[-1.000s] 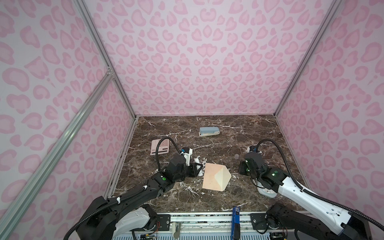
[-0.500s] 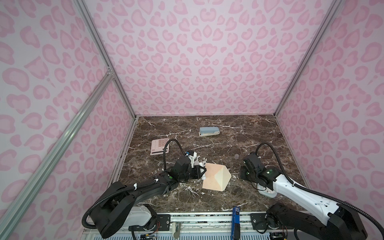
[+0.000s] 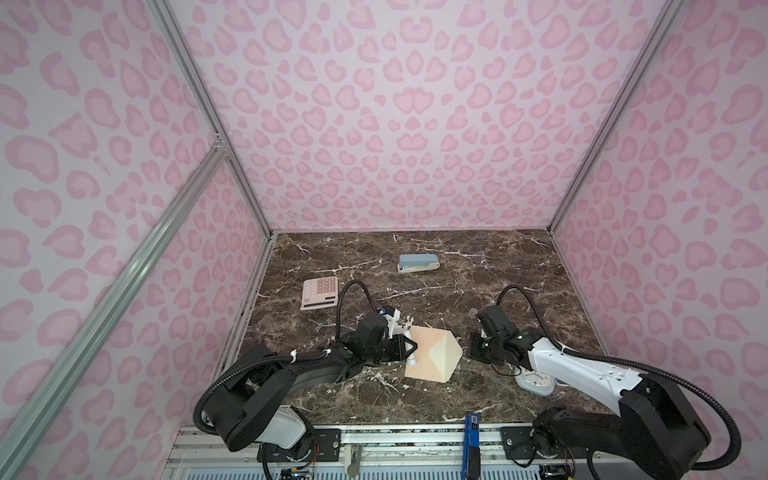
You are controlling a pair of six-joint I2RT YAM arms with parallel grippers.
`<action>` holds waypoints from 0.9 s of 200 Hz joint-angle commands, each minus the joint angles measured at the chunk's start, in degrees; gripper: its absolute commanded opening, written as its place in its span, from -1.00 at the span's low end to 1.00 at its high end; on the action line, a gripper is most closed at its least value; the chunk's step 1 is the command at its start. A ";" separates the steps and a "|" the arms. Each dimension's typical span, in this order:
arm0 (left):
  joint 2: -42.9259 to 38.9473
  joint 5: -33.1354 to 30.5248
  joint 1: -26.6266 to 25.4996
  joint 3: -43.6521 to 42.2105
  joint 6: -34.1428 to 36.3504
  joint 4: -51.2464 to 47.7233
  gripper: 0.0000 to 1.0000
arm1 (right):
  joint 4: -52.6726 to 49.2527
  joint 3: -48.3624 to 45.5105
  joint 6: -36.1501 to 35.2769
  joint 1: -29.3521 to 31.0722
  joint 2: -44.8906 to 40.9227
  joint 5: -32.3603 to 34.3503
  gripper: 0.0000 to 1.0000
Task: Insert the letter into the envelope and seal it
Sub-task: 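Lower the empty right gripper toward the envelope while the left holds the glue stick, then press the right gripper down on the envelope flap beside the left gripper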
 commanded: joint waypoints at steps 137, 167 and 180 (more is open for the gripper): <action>4.39 2.84 0.00 0.69 -0.91 1.62 -0.91 | 7.01 2.83 3.96 7.66 4.79 -1.50 -1.00; 4.57 3.13 0.01 0.68 -1.20 2.30 -0.91 | 7.02 4.24 4.04 8.41 6.82 -1.26 -1.00; 4.57 3.13 0.01 0.75 -1.19 2.17 -0.92 | 6.71 5.02 3.75 8.81 7.72 -0.89 -1.00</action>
